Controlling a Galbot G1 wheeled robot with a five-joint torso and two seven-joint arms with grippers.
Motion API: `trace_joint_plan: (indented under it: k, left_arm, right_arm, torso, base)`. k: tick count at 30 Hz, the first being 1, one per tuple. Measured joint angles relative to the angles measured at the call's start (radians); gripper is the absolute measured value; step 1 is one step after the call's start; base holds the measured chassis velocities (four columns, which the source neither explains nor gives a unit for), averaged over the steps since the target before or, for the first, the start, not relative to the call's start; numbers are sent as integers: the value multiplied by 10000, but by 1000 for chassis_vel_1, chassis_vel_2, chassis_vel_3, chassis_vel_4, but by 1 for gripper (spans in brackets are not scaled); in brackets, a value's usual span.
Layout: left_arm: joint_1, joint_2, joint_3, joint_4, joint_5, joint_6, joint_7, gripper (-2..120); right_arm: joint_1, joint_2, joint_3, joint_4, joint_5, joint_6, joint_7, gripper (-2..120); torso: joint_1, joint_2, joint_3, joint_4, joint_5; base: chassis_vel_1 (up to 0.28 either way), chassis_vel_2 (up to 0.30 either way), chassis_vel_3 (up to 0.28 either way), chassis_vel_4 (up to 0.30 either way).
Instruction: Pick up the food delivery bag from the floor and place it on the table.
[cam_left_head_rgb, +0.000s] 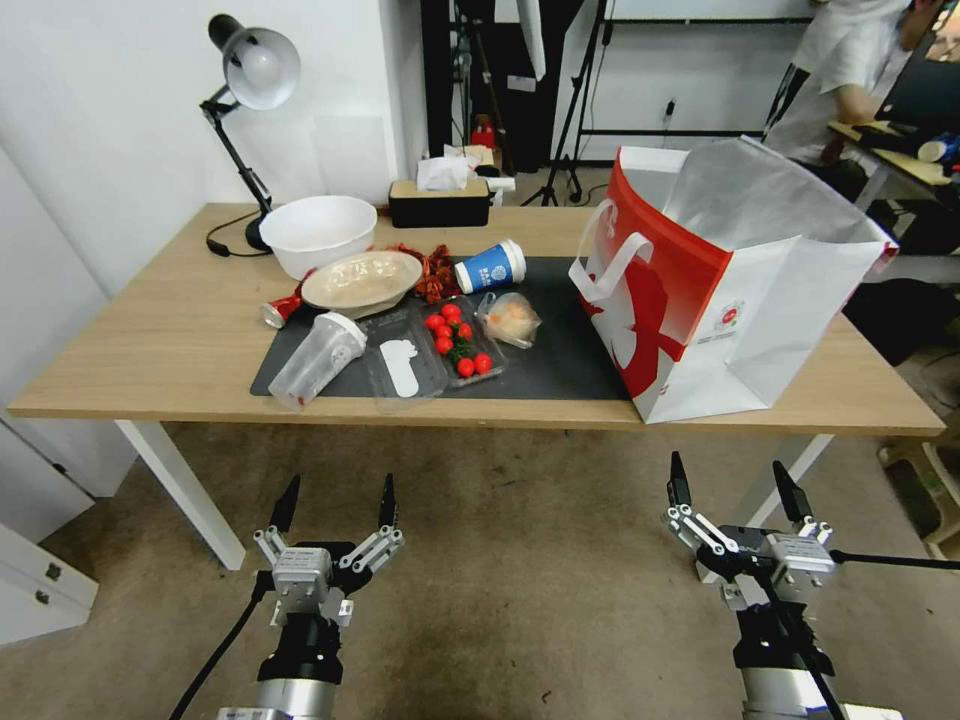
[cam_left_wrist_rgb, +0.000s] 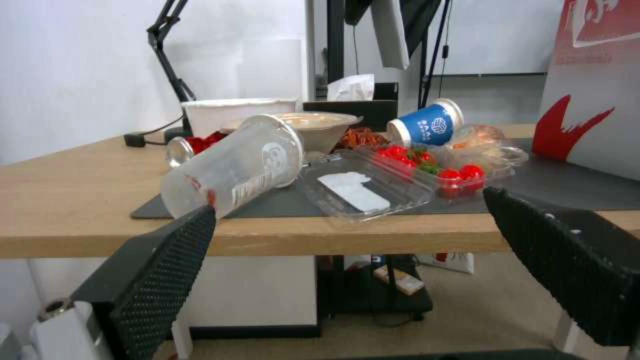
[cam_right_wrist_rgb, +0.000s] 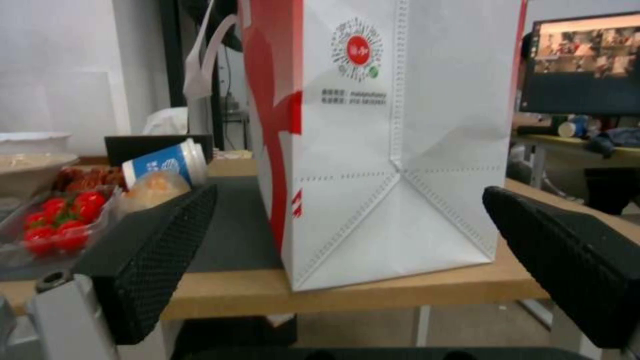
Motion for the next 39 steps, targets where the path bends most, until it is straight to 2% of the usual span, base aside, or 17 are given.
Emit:
trace_joint_plan:
  k: [39]
  left_arm:
    - [-90,-27,-32,127,13,-176,112,100]
  right_arm:
    - [187,-13,338,-75,-149,101,-31,100]
  torso:
    - [1,-1,0,-1,0]
  base:
    - [0,0,0,0]
